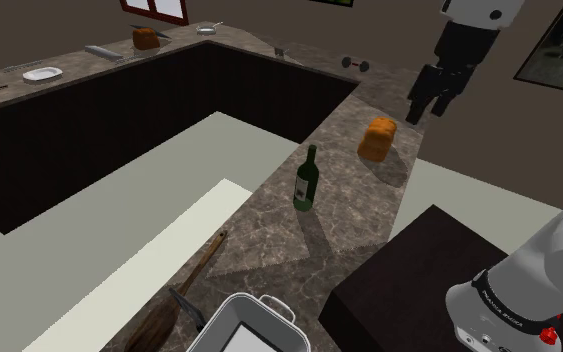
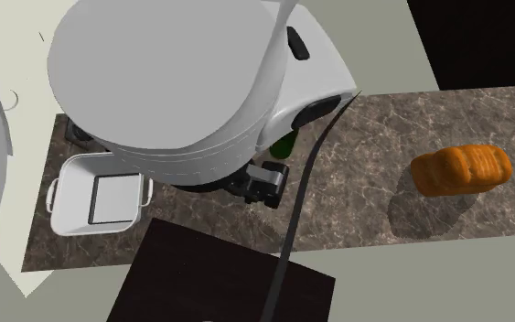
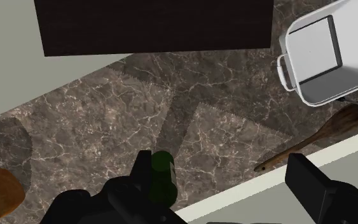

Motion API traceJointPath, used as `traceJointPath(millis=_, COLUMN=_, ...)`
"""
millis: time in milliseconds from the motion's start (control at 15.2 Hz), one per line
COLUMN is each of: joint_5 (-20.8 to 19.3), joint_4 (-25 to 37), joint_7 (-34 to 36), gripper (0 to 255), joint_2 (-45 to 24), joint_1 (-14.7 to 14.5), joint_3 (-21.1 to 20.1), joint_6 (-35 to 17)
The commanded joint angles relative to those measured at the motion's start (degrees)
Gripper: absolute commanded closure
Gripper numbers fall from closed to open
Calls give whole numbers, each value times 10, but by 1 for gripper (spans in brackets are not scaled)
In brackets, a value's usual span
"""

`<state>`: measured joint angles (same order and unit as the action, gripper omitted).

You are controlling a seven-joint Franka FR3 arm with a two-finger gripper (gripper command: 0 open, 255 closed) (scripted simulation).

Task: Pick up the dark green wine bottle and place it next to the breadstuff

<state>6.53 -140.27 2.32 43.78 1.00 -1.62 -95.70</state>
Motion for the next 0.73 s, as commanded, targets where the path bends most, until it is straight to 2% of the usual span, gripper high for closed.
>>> traceJointPath(millis=0, joint_5=0, joint_4=0, joint_7=0, gripper=0, joint_2=0, joint_1=0, joint_3=0, joint_6=0)
traceJointPath(millis=660, joint_5=-13, joint_4=-18, joint_7=25, gripper=0, joint_2=-173, joint_1=14, joint_3=-27, joint_6=-213)
